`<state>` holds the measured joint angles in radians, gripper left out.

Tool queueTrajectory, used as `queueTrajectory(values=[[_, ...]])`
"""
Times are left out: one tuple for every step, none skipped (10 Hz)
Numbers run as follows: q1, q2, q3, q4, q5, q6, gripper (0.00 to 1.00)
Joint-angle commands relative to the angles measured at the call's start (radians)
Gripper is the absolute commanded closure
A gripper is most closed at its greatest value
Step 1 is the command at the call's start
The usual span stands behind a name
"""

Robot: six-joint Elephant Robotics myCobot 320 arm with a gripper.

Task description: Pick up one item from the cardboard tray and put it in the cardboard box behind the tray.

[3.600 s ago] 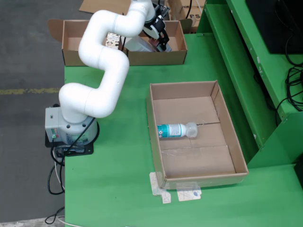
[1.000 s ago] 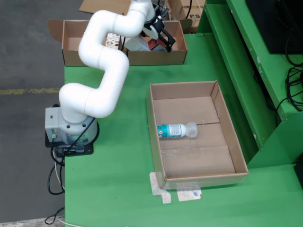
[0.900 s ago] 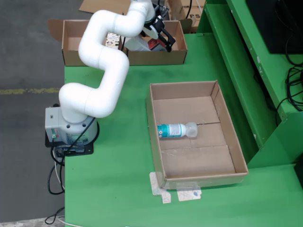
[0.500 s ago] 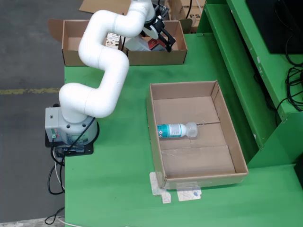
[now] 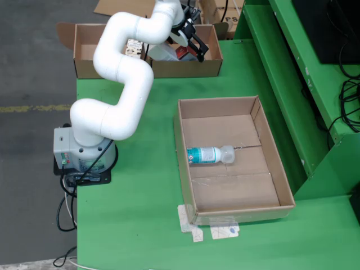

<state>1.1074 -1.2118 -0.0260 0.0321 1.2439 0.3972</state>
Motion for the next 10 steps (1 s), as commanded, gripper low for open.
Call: queueTrajectory(values=[[-0.004, 0.026, 0.026, 0.009, -0.008, 0.004, 0.0], [-0.004, 0.026, 0.026, 0.009, -0.008, 0.004, 0.0], [-0.004, 0.026, 0.026, 0.009, -0.008, 0.004, 0.0], [-0.004, 0.026, 0.026, 0.009, -0.008, 0.004, 0.0], [-0.004, 0.026, 0.026, 0.009, -0.008, 0.004, 0.0], [0.016, 0.038, 0.026, 0.065, -0.054, -0.029, 0.0], [0.018, 0.067, 0.026, 0.078, -0.091, -0.04, 0.0], [0.01, 0.073, 0.026, 0.127, -0.116, -0.064, 0.0], [0.004, 0.081, 0.026, 0.179, -0.147, -0.081, 0.0], [0.004, 0.081, 0.026, 0.179, -0.147, -0.081, 0.0]])
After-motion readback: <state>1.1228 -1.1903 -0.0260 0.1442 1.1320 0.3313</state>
